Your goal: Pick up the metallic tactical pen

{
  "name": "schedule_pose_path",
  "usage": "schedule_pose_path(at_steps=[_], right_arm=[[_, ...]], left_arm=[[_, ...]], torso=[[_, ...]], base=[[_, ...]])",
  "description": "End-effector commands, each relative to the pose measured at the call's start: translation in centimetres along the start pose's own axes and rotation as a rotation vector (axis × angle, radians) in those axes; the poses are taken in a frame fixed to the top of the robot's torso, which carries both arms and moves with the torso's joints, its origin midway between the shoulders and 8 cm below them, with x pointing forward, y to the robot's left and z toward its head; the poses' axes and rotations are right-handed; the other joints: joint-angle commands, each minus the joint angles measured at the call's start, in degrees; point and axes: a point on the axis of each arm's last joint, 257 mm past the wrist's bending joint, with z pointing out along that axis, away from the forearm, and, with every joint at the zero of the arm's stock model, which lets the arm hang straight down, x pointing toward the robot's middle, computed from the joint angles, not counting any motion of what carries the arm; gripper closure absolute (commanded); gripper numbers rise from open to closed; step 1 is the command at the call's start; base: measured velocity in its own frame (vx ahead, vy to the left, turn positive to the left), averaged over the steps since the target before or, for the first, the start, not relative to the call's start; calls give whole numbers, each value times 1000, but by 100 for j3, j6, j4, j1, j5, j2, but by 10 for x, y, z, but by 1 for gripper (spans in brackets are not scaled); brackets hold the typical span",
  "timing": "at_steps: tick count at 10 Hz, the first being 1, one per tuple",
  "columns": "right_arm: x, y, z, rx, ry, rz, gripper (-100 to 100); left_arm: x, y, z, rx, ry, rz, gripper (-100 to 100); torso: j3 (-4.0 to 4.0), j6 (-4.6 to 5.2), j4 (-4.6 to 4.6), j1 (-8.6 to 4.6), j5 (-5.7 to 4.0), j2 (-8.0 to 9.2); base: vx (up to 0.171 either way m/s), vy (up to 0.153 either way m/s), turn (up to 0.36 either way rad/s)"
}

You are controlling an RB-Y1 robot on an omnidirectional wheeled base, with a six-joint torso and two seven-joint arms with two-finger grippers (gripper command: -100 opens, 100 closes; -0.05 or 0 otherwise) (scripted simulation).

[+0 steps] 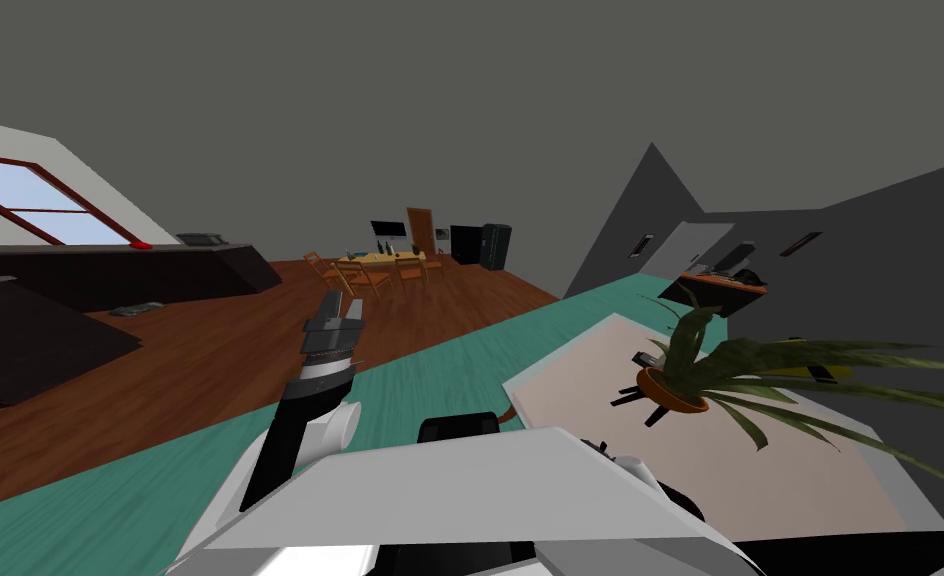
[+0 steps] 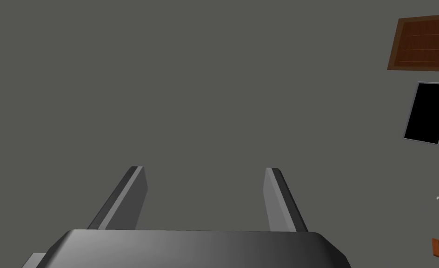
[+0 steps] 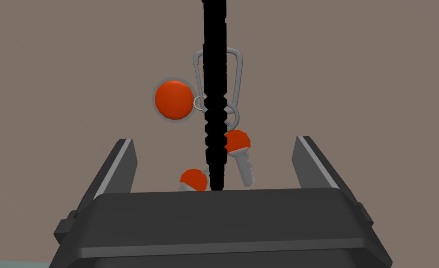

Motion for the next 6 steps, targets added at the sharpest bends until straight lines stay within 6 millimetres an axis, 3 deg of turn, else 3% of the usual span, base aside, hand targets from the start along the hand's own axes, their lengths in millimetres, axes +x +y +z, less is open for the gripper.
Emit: schedule_pose_path(at_steps=[1,6], right_arm=[[-3,3,-2,0,1,-16,-100],[-21,16,-2,0,0,-23,-100]], left_arm=[[0,0,0,0,0,0,0],[0,0,0,0,0,0,0]], torso=[[0,0,0,0,0,0],[-3,0,-1,-1,0,-5]], base=[[42,-23,-6],[50,-26,-13]])
